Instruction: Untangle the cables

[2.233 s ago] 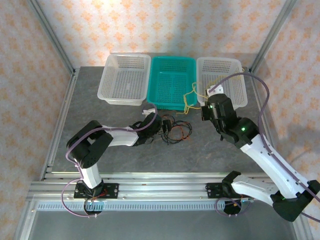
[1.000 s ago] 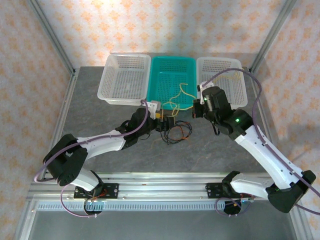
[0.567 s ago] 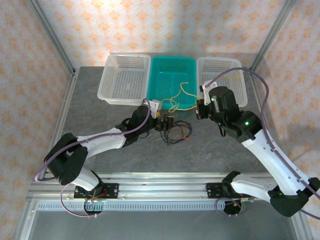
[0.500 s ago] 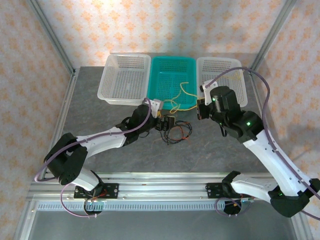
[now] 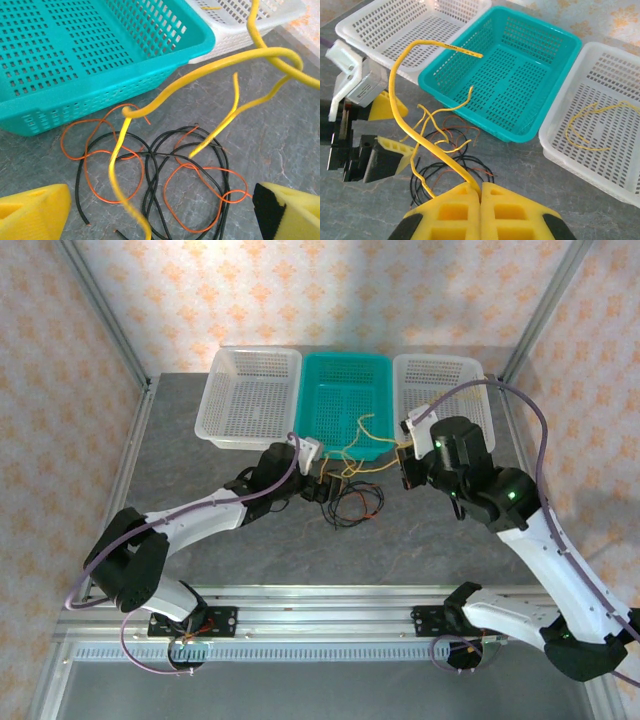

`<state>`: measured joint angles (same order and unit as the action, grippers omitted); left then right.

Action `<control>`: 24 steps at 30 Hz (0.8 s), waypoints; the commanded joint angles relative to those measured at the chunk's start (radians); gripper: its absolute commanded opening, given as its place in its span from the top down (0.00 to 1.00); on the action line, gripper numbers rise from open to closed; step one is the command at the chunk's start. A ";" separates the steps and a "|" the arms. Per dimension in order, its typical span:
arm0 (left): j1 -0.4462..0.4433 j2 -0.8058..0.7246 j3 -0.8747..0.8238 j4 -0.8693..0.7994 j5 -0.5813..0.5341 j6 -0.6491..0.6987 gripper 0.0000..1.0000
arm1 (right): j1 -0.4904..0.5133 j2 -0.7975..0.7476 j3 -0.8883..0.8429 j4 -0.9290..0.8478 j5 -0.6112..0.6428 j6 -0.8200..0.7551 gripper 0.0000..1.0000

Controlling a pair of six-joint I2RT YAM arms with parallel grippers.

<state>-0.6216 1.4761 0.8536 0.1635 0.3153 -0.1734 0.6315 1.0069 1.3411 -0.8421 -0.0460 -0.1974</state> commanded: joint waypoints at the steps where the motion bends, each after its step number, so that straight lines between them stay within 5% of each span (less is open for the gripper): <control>1: 0.012 -0.015 0.042 -0.038 0.028 0.046 0.05 | -0.004 -0.021 0.043 -0.037 -0.056 -0.029 1.00; 9: 0.022 -0.007 0.053 -0.035 0.026 0.052 0.31 | -0.004 -0.021 0.057 -0.055 -0.053 -0.025 1.00; 16: 0.022 0.006 0.059 -0.005 0.038 0.035 0.33 | -0.004 -0.027 0.066 -0.052 -0.087 -0.022 1.00; 21: 0.021 0.024 0.066 0.018 0.006 0.025 0.26 | -0.004 -0.030 0.065 -0.055 -0.094 -0.022 1.00; 24: 0.022 0.037 0.073 0.028 -0.002 0.017 0.33 | -0.004 -0.036 0.068 -0.053 -0.100 -0.019 1.00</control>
<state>-0.6067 1.4899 0.8902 0.1509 0.3317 -0.1486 0.6315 0.9916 1.3746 -0.8841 -0.1333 -0.2115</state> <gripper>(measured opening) 0.685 0.038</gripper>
